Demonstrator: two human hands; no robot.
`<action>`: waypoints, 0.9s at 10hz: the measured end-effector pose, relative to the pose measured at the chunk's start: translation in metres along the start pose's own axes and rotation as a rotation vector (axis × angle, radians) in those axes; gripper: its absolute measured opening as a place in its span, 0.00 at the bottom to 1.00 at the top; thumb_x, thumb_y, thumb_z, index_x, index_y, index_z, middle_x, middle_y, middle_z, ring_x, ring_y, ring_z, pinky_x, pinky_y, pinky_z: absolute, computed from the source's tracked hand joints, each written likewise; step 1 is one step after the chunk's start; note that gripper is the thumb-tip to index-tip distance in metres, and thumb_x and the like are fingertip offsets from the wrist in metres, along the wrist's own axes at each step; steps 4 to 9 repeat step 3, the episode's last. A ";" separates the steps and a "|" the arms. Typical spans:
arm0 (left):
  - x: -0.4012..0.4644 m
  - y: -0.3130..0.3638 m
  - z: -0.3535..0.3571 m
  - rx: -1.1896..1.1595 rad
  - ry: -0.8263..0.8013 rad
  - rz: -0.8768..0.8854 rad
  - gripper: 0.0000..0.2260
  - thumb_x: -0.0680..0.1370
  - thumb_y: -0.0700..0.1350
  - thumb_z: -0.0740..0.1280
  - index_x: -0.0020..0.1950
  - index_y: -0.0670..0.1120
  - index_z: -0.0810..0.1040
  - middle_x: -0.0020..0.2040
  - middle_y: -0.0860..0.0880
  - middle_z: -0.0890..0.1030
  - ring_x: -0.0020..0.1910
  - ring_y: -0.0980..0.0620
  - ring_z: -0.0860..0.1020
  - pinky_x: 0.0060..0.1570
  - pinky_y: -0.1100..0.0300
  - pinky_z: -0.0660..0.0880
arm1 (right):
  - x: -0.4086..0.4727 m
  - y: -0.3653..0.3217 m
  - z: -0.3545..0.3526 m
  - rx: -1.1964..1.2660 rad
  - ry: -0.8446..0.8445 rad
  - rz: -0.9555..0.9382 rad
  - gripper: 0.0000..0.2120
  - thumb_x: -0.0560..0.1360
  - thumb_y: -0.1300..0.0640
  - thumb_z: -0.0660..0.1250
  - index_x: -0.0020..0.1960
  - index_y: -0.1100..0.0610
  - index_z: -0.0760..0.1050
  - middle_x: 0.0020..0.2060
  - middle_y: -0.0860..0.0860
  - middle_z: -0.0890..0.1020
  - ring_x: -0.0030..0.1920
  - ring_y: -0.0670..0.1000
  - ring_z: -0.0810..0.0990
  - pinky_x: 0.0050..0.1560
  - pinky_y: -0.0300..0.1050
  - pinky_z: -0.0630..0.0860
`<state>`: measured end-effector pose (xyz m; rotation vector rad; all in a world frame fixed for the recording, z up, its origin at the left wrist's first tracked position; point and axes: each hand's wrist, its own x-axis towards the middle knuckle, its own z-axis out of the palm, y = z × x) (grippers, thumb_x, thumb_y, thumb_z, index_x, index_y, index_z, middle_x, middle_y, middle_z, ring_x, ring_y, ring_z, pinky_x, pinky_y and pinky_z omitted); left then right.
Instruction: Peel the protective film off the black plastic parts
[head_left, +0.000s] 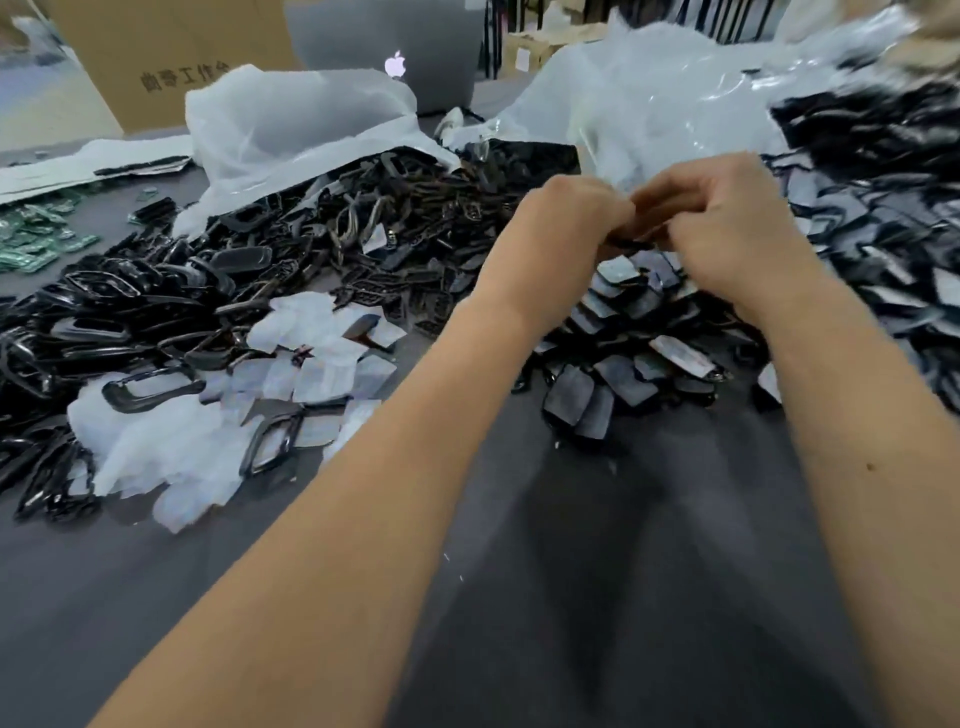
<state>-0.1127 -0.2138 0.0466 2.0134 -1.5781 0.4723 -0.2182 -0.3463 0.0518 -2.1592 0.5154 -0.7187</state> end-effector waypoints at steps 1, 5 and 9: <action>0.001 -0.001 0.008 0.045 -0.096 0.046 0.10 0.79 0.32 0.67 0.53 0.43 0.86 0.49 0.45 0.82 0.49 0.45 0.81 0.50 0.49 0.77 | -0.008 0.001 -0.005 -0.039 0.035 0.015 0.27 0.66 0.73 0.54 0.49 0.52 0.85 0.39 0.48 0.88 0.43 0.44 0.87 0.56 0.51 0.84; -0.027 -0.017 0.008 -0.042 -0.033 -0.090 0.15 0.79 0.32 0.65 0.58 0.45 0.86 0.53 0.47 0.84 0.52 0.45 0.82 0.52 0.51 0.77 | -0.023 -0.023 0.007 0.158 0.231 -0.011 0.23 0.67 0.70 0.55 0.47 0.53 0.84 0.37 0.48 0.88 0.39 0.49 0.87 0.44 0.44 0.84; -0.027 -0.017 0.008 -0.042 -0.033 -0.090 0.15 0.79 0.32 0.65 0.58 0.45 0.86 0.53 0.47 0.84 0.52 0.45 0.82 0.52 0.51 0.77 | -0.023 -0.023 0.007 0.158 0.231 -0.011 0.23 0.67 0.70 0.55 0.47 0.53 0.84 0.37 0.48 0.88 0.39 0.49 0.87 0.44 0.44 0.84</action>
